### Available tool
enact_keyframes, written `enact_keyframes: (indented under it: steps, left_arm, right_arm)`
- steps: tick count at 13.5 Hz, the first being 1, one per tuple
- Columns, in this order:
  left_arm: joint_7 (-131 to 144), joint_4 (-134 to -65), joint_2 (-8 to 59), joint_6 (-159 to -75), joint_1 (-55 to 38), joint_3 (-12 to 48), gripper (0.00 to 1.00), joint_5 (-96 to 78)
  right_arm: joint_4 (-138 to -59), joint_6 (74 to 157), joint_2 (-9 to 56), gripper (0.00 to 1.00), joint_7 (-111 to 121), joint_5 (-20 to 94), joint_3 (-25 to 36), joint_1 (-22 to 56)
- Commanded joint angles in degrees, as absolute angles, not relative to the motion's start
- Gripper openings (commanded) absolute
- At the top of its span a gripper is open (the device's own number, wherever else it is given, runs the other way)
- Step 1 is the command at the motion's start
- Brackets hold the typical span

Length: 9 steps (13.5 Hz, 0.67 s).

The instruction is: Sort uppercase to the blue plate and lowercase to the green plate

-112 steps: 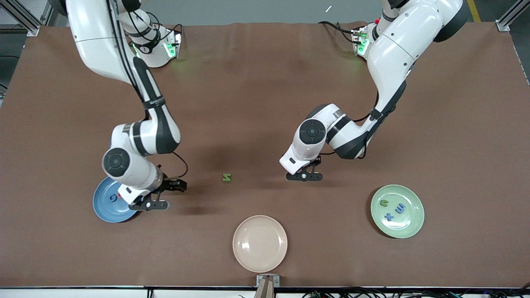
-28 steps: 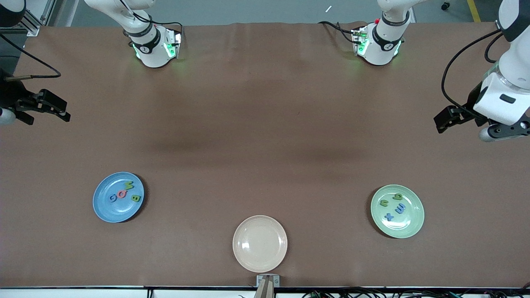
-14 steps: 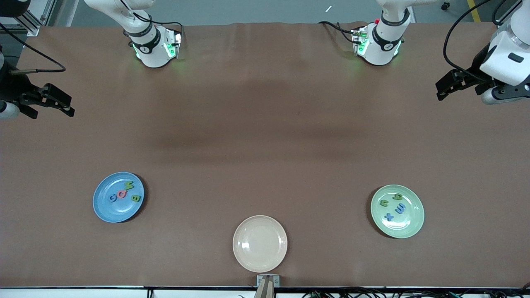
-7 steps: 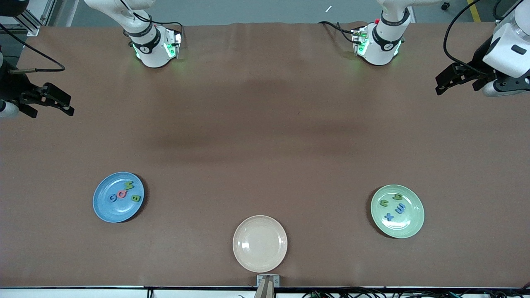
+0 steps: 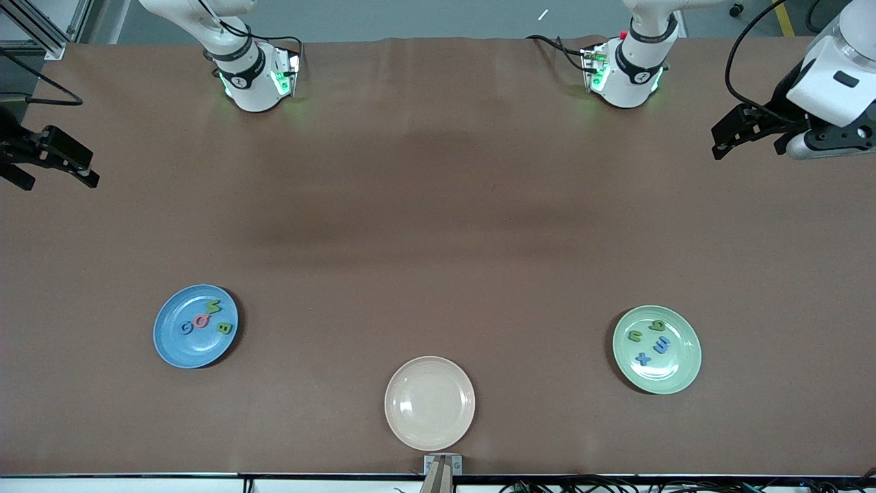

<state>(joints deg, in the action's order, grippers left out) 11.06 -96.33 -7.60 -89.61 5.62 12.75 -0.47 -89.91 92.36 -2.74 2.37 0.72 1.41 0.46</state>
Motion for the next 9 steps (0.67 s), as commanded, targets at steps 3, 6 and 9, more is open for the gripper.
enact_keyframes:
  steps: [3, 6, 9]
  left_arm:
    - [9.84, -93.08, -5.80, -89.30, 6.68, 13.01, 1.00, -1.05]
    - [10.11, -92.29, -5.28, -89.21, 6.68, 13.01, 1.00, -1.14]
    - [10.20, -92.11, -5.19, -88.86, 6.68, 13.01, 1.00, -0.79]
  right_arm:
    - [-89.03, 91.41, -2.46, 1.00, 1.67, -1.41, 0.70, 0.35]
    - [-89.12, 91.32, -2.46, 1.00, 1.32, -1.41, 0.70, 0.18]
    - [-89.12, 90.53, -2.46, 1.00, 1.32, -1.41, 0.70, 0.09]
